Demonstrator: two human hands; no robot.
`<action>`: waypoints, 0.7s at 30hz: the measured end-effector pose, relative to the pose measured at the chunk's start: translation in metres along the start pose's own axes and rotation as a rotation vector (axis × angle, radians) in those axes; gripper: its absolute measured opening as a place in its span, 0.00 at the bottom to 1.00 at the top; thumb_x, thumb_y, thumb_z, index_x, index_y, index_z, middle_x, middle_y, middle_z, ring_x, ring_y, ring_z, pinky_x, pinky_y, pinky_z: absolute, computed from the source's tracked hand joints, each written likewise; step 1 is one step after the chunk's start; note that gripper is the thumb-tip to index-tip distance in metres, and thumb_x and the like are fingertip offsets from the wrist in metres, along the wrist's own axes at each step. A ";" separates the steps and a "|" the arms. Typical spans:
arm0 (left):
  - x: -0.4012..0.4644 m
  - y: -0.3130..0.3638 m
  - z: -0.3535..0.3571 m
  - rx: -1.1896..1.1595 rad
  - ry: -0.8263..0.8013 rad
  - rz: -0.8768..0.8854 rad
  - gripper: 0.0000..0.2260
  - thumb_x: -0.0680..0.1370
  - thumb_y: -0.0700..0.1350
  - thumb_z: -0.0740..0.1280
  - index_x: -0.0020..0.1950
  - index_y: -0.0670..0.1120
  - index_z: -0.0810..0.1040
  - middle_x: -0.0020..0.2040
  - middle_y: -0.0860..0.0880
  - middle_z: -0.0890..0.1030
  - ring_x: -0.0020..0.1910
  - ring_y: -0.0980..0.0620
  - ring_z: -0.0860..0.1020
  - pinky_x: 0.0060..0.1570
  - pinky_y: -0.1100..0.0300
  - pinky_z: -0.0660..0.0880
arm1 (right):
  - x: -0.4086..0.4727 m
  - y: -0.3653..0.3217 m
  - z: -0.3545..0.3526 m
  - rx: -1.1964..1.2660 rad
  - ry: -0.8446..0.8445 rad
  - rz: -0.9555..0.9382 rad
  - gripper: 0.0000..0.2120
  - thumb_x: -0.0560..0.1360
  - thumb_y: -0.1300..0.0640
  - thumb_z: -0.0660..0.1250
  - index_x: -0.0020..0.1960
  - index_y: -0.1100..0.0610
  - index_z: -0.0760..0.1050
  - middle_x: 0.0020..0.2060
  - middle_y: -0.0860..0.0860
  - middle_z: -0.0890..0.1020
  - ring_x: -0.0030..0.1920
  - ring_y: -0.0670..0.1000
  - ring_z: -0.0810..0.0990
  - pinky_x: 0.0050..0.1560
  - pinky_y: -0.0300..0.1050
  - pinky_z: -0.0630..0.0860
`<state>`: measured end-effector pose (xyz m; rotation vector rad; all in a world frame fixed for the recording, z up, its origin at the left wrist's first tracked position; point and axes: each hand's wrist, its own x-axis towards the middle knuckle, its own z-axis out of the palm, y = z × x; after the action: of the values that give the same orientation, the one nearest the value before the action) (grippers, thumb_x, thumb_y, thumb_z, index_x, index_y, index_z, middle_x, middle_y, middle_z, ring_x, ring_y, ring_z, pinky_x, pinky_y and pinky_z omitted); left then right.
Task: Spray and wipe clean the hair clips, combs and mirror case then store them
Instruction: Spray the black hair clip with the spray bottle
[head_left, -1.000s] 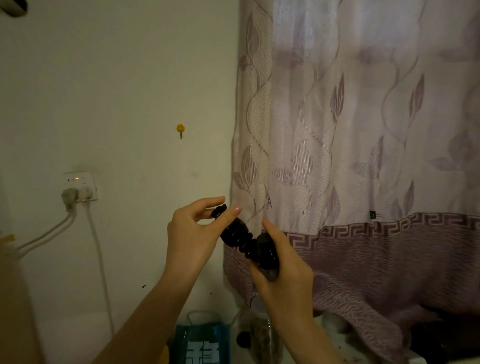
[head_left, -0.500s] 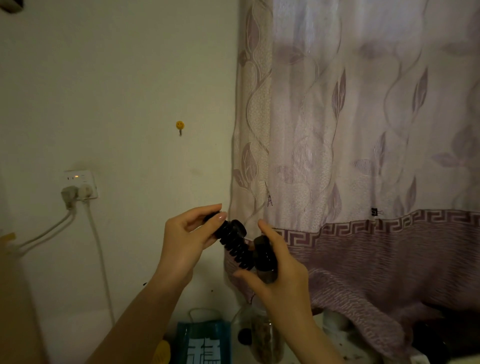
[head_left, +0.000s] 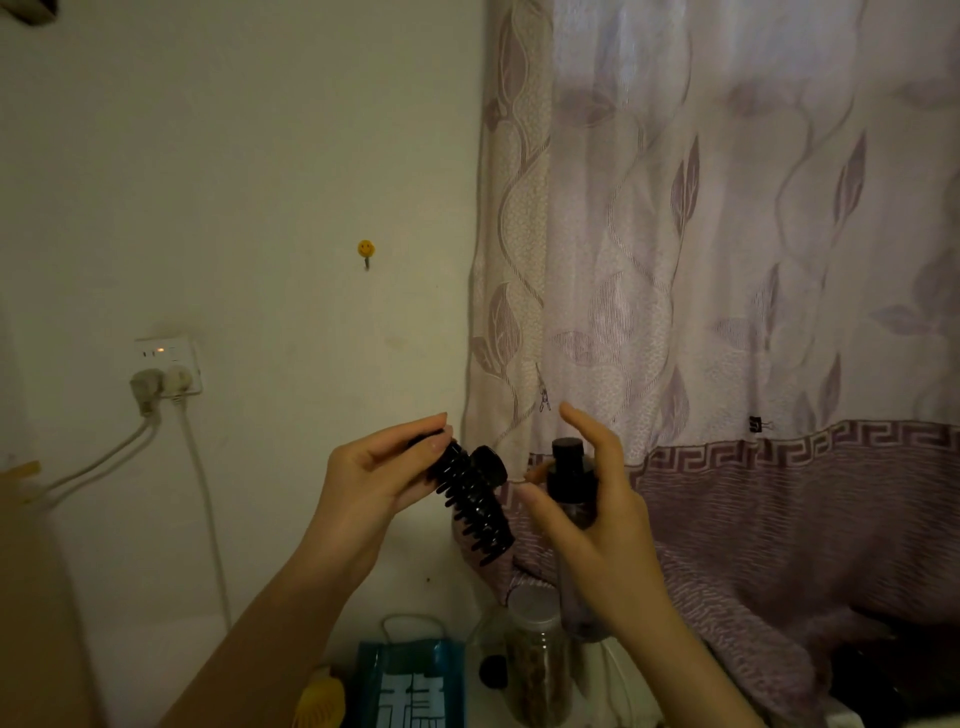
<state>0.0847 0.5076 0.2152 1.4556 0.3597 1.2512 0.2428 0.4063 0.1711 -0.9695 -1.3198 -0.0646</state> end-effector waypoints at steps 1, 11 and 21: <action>0.000 0.000 -0.001 -0.013 -0.008 -0.004 0.15 0.67 0.43 0.71 0.53 0.45 0.83 0.50 0.46 0.85 0.50 0.49 0.83 0.44 0.62 0.80 | 0.001 -0.001 -0.002 -0.030 -0.003 -0.023 0.25 0.71 0.47 0.68 0.65 0.39 0.65 0.39 0.43 0.80 0.37 0.43 0.80 0.39 0.30 0.74; -0.002 -0.001 0.000 -0.069 -0.061 -0.032 0.16 0.66 0.43 0.71 0.53 0.44 0.83 0.51 0.44 0.85 0.52 0.48 0.83 0.46 0.61 0.80 | 0.007 -0.007 -0.013 -0.210 0.001 -0.097 0.12 0.75 0.56 0.68 0.50 0.42 0.67 0.29 0.44 0.75 0.28 0.41 0.73 0.29 0.27 0.64; -0.006 0.001 -0.001 -0.089 -0.033 -0.016 0.13 0.65 0.44 0.72 0.48 0.48 0.86 0.51 0.44 0.85 0.51 0.48 0.83 0.45 0.61 0.80 | -0.007 -0.005 -0.016 -0.175 0.017 -0.035 0.13 0.75 0.53 0.67 0.51 0.37 0.66 0.32 0.47 0.76 0.28 0.47 0.75 0.29 0.48 0.74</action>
<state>0.0813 0.5030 0.2132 1.3931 0.2895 1.2145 0.2503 0.3901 0.1693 -1.0912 -1.3314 -0.2185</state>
